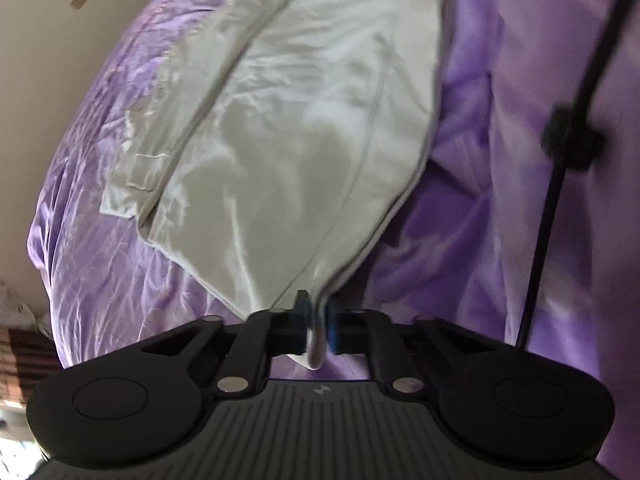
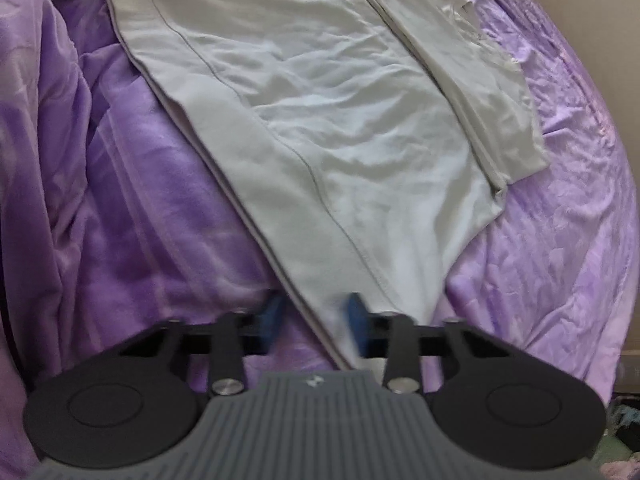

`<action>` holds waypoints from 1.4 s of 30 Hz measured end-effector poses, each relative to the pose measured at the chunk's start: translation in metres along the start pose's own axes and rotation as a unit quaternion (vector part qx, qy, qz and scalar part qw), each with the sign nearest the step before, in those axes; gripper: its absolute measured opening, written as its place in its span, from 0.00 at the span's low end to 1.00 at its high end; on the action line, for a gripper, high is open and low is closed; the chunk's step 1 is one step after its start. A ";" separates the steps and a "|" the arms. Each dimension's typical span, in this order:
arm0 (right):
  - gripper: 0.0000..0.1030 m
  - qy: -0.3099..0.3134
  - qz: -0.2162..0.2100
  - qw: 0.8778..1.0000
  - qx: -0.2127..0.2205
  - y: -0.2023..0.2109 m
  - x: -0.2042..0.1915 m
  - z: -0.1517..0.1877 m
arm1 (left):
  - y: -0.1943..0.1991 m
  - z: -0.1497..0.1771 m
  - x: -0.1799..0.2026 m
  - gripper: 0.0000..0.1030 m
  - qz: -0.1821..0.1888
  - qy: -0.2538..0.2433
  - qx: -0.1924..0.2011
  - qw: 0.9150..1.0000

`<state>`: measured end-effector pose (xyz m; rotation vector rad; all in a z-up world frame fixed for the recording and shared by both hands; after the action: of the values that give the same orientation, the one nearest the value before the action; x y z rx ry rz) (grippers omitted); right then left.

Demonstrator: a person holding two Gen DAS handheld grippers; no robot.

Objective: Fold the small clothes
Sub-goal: 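Grasp the sweatshirt hem with both grippers, then lift the hem with both grippers and fold it over toward the collar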

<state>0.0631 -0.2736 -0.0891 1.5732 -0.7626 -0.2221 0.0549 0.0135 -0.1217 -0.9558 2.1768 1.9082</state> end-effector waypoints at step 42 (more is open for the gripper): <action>0.00 -0.218 0.174 0.954 0.113 -0.065 0.320 -0.227 | -0.115 -0.122 -0.371 0.03 -0.127 0.321 0.034 0.938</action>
<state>0.4551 -0.2781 -0.0185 1.5896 -1.4393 -0.2315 0.4498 0.0430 -0.0250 -1.9517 2.2293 1.5250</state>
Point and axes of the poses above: each gripper's, at about its wrist camera, not at the fingertips, and y roughly against the way its jaws point, x to its right, z to its underside, the point moved 7 cm from there along -y, roughly the way its jaws point, and after that the axes turned 4 degrees about -y, right-handed, at the moved point
